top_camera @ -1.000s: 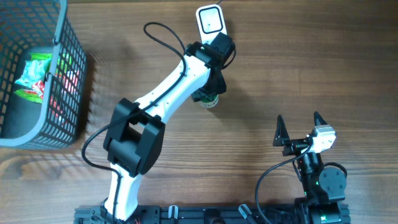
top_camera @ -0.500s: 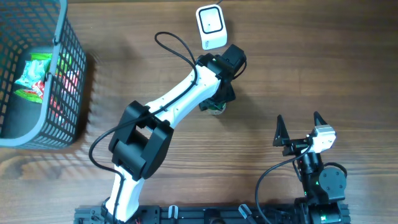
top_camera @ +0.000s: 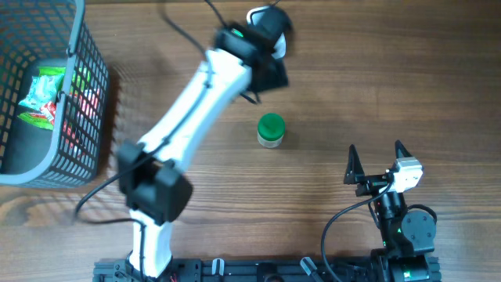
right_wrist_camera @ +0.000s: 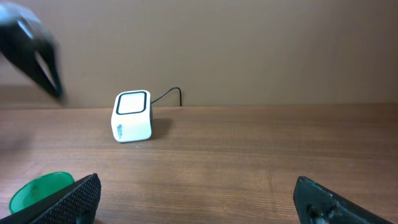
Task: Scan the item barcode
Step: 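Lift the bottle out and set it upright on the table center, then return the left gripper to the basket and grasp the green snack bag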
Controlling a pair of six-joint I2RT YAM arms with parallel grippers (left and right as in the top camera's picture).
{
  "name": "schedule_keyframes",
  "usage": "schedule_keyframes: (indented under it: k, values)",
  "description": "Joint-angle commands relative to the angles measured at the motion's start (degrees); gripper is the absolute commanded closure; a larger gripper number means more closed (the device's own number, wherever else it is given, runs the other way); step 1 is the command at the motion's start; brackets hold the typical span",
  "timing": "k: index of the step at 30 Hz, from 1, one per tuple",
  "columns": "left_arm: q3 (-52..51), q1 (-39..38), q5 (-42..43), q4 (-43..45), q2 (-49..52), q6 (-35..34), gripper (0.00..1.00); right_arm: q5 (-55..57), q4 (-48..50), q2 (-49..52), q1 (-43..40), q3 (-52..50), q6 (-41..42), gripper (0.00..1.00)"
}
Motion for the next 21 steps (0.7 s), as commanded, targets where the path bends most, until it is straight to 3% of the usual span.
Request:
schedule_keyframes:
  k: [1, 5, 10, 14, 18, 21]
  values:
    - [4.6, 4.5, -1.8, -4.7, -5.9, 8.4, 0.00, 0.1, 0.3, -0.3, 0.0, -0.1, -0.6, 0.00]
    - [4.8, 16.8, -4.9, -6.7, -12.6, 11.0, 0.00, 0.1, 0.3, -0.3, 0.0, -0.1, -0.6, 0.00]
    - [5.4, 45.3, -4.9, -0.3, -20.6, 11.4, 0.00, 0.1, 0.3, -0.3, 0.0, -0.1, -0.6, 0.00]
    - [4.9, 60.5, -4.7, 0.0, -19.2, 12.8, 0.00, 0.1, 0.3, -0.3, 0.0, -0.1, -0.6, 0.00]
    - [4.6, 68.1, -4.0, -0.7, -13.0, 13.1, 0.00, 0.1, 0.3, -0.3, 0.0, -0.1, -0.6, 0.00]
    - [3.2, 68.5, -3.1, 0.5, -7.2, 15.7, 0.00, 0.1, 0.3, -0.3, 0.0, -0.1, -0.6, 0.00]
